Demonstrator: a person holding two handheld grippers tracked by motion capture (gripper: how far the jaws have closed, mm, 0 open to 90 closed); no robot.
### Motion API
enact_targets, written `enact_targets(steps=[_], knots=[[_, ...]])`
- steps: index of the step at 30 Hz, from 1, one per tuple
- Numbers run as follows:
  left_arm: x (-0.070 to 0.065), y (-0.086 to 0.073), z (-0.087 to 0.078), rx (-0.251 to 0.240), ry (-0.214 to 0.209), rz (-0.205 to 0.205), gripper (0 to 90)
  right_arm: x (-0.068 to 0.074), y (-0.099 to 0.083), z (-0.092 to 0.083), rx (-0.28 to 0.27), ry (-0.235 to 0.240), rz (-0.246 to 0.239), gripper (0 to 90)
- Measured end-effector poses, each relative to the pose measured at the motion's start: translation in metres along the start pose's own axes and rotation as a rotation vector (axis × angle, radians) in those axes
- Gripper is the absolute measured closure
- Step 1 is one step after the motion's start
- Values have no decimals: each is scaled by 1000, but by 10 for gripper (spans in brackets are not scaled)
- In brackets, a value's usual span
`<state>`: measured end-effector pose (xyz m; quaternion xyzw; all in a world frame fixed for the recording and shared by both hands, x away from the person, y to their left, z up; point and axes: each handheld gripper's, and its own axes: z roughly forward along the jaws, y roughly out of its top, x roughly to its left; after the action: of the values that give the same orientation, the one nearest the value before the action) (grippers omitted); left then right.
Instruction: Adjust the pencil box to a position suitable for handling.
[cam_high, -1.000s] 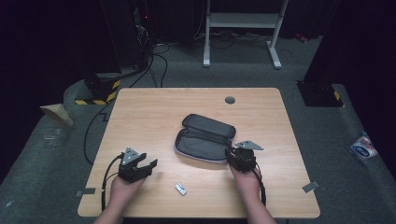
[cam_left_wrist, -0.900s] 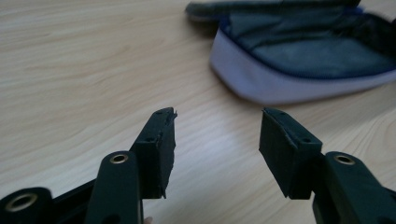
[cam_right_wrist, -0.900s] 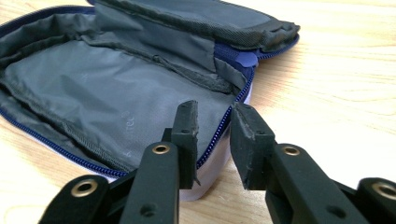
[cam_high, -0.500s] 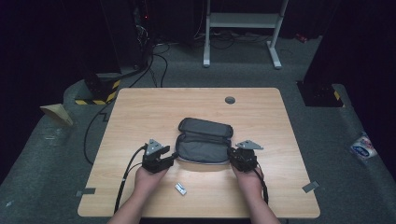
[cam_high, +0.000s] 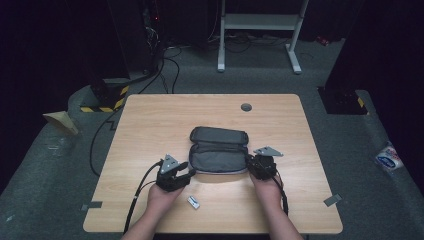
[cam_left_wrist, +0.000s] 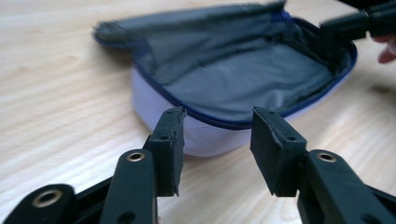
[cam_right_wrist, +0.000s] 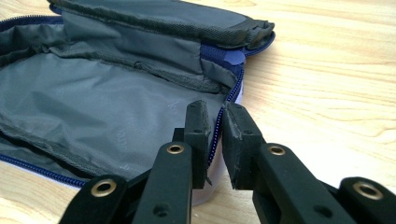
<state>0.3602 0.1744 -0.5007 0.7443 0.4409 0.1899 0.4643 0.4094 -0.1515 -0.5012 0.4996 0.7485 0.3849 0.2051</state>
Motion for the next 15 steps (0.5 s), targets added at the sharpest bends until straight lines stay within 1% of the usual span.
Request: enact_targets(steps=[2,4,6,7,8,10,11,15], knots=[[6,2,-1,-21,25,-17,588,-2,1,0,2,-3,-11,801],[9,5,2,-18,45,-23,607,-5,2,0,2,-10,-13,803],[11,6,6,-8,57,-28,609,-7,3,1,2,-17,-3,806],[11,7,9,0,58,-29,611,-9,3,1,1,-16,-1,807],[11,7,12,9,57,-27,616,-9,3,2,4,-11,12,807],[10,5,15,21,48,-35,628,-8,3,3,6,-10,4,804],[10,5,16,29,49,-27,633,-8,3,3,3,-10,3,802],[8,3,14,25,51,-26,637,-6,4,7,-2,-9,2,797]])
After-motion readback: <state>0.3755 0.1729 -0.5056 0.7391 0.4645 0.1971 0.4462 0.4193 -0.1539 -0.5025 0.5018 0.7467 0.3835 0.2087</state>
